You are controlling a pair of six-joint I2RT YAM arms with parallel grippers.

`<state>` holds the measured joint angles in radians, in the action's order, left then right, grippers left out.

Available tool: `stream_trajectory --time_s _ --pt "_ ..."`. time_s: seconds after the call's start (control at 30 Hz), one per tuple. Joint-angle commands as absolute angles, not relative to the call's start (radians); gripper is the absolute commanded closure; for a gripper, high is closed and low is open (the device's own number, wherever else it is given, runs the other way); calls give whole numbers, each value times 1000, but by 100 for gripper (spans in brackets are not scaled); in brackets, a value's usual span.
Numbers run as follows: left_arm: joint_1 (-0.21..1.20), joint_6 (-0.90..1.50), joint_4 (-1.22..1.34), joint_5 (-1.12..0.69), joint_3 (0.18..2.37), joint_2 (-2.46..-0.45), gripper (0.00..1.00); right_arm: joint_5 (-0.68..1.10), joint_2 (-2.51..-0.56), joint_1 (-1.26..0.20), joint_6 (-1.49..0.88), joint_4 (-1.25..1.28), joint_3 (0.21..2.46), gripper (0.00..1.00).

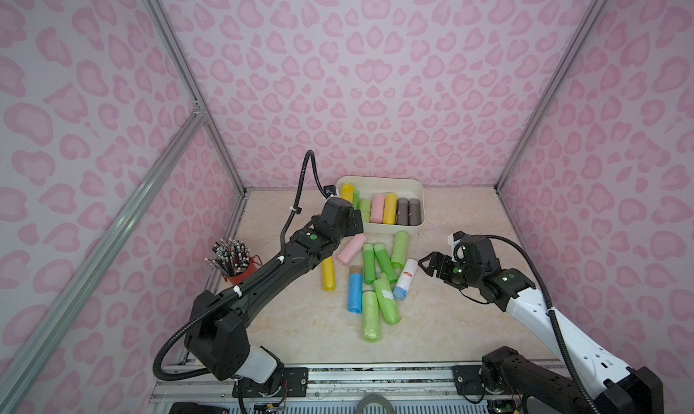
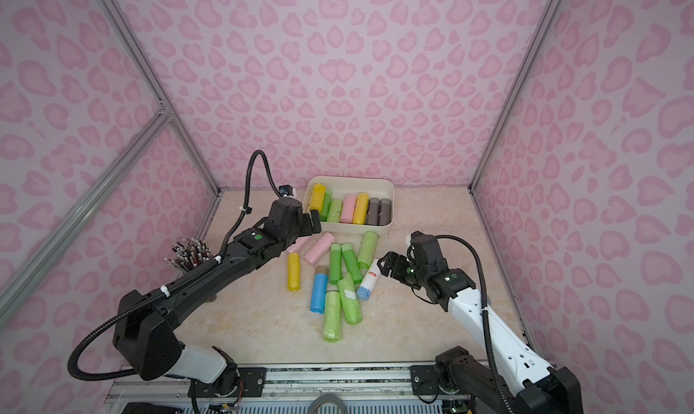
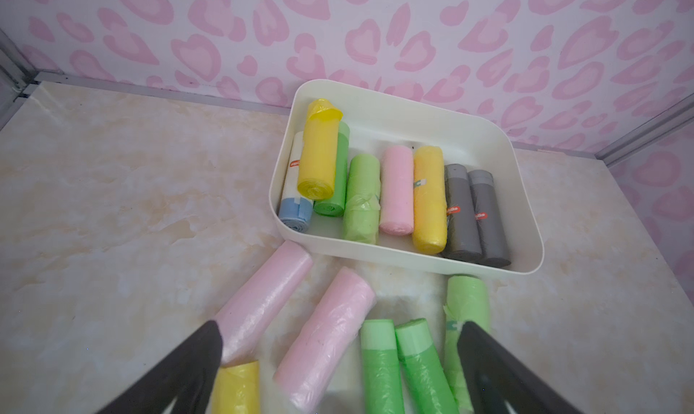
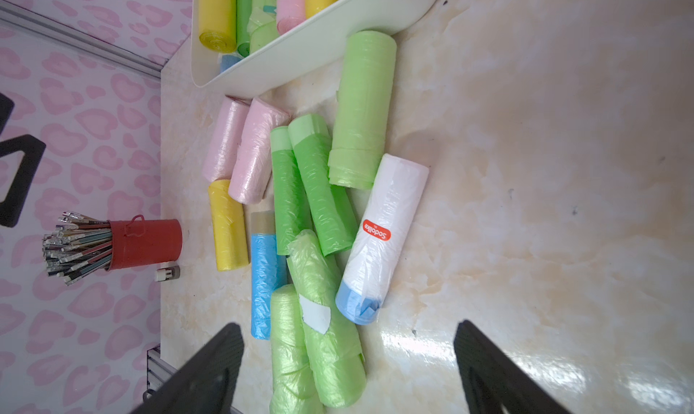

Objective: Put the roll of trash bags into the storage box
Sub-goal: Place the roll of trash bags in the storage box, then pick up the roll of trash bags from the center of the board.

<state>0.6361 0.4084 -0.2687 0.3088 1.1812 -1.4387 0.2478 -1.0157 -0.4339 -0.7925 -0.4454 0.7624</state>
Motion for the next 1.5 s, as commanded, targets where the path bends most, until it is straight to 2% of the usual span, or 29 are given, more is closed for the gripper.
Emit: stream_trajectory --time_s 0.0,0.43,0.7,0.8,0.93,1.0,1.17,1.3,1.47 --pt "639 476 -235 333 1065 -1330 0 252 -1010 -439 -789 -436 754 10" --pt "576 600 -222 21 755 -945 0 217 -1065 -566 -807 -360 742 11" --pt "572 679 -173 10 646 -809 0 161 -1075 -658 -874 -308 690 10" --pt "572 680 -138 -21 632 -796 0 210 -1136 -693 -868 -293 710 10" --pt "572 674 -120 -65 629 -811 0 230 -1230 -743 -853 -309 753 1" --pt "572 665 -122 -78 635 -823 0 217 -1258 -768 -850 -306 765 6" --pt "572 641 -132 -80 657 -846 0 176 -1338 -809 -856 -296 781 6" --pt "571 651 -124 -81 661 -856 0 150 -1382 -835 -847 -306 799 10" --pt "571 671 -133 -83 664 -848 0 115 -1430 -857 -831 -340 821 23"
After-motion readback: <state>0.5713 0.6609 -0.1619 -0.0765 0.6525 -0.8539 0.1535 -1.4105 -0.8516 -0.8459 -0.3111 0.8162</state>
